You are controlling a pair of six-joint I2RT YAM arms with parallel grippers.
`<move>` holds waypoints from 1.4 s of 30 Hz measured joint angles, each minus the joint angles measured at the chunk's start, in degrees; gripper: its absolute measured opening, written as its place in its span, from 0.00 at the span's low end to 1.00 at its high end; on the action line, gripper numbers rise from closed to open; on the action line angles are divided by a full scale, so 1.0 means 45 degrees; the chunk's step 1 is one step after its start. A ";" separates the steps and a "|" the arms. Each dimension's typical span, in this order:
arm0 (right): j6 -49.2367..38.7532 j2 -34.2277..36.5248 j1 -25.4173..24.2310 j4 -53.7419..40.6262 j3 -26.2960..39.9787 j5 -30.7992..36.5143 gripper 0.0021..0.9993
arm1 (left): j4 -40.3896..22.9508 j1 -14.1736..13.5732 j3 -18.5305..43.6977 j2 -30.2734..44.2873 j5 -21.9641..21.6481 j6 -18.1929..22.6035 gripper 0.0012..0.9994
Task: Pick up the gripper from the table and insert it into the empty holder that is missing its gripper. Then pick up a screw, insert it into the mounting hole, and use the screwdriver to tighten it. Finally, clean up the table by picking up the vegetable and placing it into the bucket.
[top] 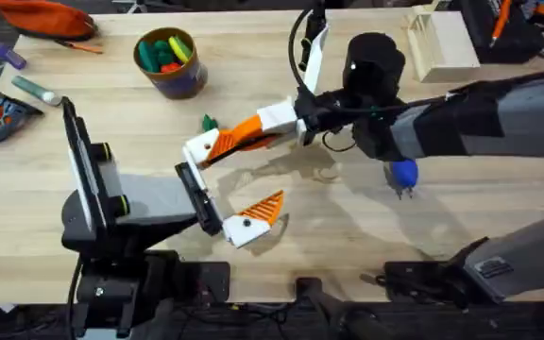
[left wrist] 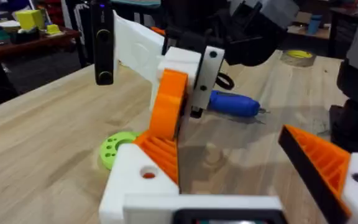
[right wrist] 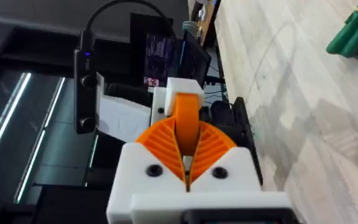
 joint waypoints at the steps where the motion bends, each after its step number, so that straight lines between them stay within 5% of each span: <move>1: 0.0000 0.0001 0.0000 0.0001 0.0000 0.0001 0.01 | 0.0000 0.0000 0.0000 0.0001 0.0000 0.0000 0.99; 9: 0.0028 -0.0001 0.0000 -0.0008 0.0000 0.0004 0.02 | 0.0000 0.0000 0.0000 0.0003 0.0000 0.0000 0.99; 15: 0.0040 0.0003 -0.0005 -0.0057 0.0058 0.0526 0.87 | -0.0015 -0.0029 0.0000 -0.0001 0.0185 0.0000 0.99; 16: 0.0006 0.0003 -0.0005 -0.0057 0.0073 0.0560 0.94 | -0.0015 -0.0029 0.0000 -0.0001 0.0189 0.0000 0.99; 32: -0.0461 -0.0045 -0.0684 -0.0803 0.0112 0.0766 0.97 | -0.0015 -0.0029 0.0000 -0.0001 0.0194 0.0005 0.99; 38: -0.2859 -0.1318 -0.2118 -0.6241 0.0655 0.0833 0.97 | -0.0015 -0.0029 0.0000 -0.0001 0.0194 0.0001 0.99; 42: -0.5864 -0.2276 -0.3114 -1.2306 0.2388 0.1460 0.97 | -0.0015 -0.0029 0.0000 0.0003 0.0194 0.0000 0.99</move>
